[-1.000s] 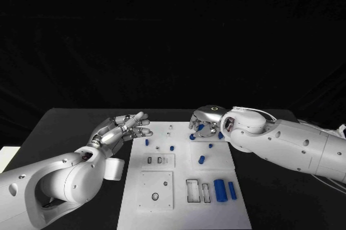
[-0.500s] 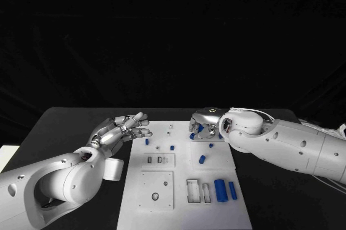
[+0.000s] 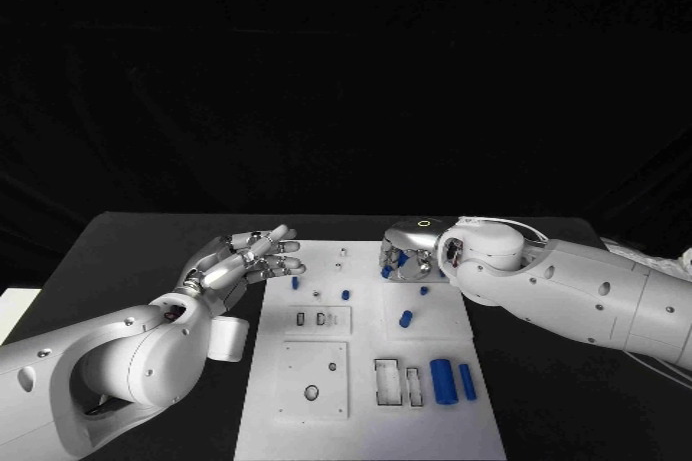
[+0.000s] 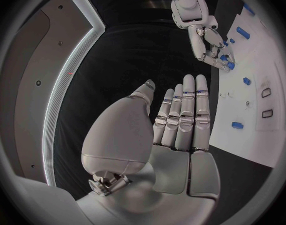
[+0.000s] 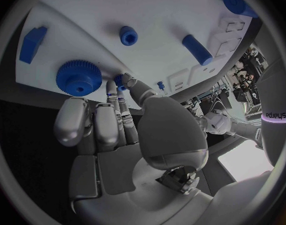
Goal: Assemble the parts on the task board
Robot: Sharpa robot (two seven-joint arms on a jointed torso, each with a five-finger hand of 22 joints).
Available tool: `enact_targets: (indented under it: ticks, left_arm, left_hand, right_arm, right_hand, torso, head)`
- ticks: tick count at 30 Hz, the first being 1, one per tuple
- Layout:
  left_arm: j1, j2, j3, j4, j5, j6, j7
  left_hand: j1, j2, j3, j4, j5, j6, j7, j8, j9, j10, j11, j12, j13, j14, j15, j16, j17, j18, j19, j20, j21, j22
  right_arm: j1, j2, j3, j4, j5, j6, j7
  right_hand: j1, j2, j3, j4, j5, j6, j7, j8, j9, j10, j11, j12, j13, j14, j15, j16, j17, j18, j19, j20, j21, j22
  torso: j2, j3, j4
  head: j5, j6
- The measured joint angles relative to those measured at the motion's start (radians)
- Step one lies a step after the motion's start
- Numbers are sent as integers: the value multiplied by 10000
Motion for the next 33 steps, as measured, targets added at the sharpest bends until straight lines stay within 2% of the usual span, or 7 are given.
enact_targets:
  ticks: [10,12,14,17,21,28,33]
  left_arm:
    - [2,13,1,-45,4,0,-41]
    - [2,13,1,-47,5,0,-46]
    - [2,13,1,-51,7,0,-52]
    - [2,15,1,-62,9,0,-60]
    - [2,16,1,-91,11,0,-70]
    - [3,19,1,-122,25,0,-80]
    - [4,20,1,-107,48,3,-82]
  left_hand:
    - [0,0,0,0,0,0,0,0,1,0,0,-37,1,0,0,0,15,0,0,0,0,1]
    - [0,0,0,0,0,0,0,0,1,-22,21,-37,1,0,0,0,15,1,0,0,0,-2]
    - [0,0,0,0,0,-19,19,-13,2,-36,35,-37,1,0,0,0,23,0,0,0,0,-9]
    - [0,0,0,0,0,-36,36,-38,2,-36,35,-37,1,0,0,0,30,0,0,0,0,-9]
    - [-18,18,0,0,0,-37,36,-38,2,-36,35,-37,-8,0,0,-46,54,0,0,0,0,-9]
    - [-40,41,0,0,0,-36,36,-38,2,-36,35,-37,-7,0,0,-46,54,1,0,0,0,-8]
    - [-40,41,1,0,0,-36,36,-53,3,-36,35,-37,-7,0,0,-45,57,0,0,0,0,-8]
  right_arm:
    - [7,23,7,-47,-6,57,0]
    - [10,25,9,-52,-6,52,1]
    - [12,27,10,-59,-6,23,5]
    - [10,32,8,-61,-6,-59,18]
    - [-11,35,-6,2,-2,-291,42]
    - [-4,123,12,118,3,-1057,45]
    - [19,270,26,40,4,-1544,-27]
  right_hand:
    - [-11,89,248,249,-141,269,-91,-12,51,233,-88,0,24,0,-1,137,93,0,0,0,196,275]
    - [-17,97,316,317,-191,356,-133,21,54,334,-152,0,40,-21,-22,137,94,1,0,0,284,369]
    - [-15,99,373,373,-195,468,-146,48,57,429,-176,0,48,-37,-38,175,114,-155,0,0,385,497]
    - [18,133,482,483,-232,550,-194,82,87,565,-209,0,58,1,-76,193,127,-158,39,-40,433,601]
    - [10,152,548,639,-303,626,-198,84,124,590,-232,0,69,-35,-112,232,164,-158,36,-111,539,740]
    - [9,177,632,722,-311,632,-203,77,127,639,-211,0,69,-35,-112,232,171,-157,36,-111,577,806]
    - [8,178,724,871,-519,631,-204,68,127,639,-211,0,68,-35,-111,273,181,-157,37,-111,617,841]
  torso:
    - [19,-2,12]
    - [25,-9,15]
    - [30,-9,19]
    - [35,-9,25]
    - [39,-9,34]
    - [50,-18,55]
    - [65,-33,66]
  head:
    - [-8,9]
    - [-14,11]
    - [-20,16]
    - [-21,25]
    - [-5,54]
    - [81,120]
    - [105,159]
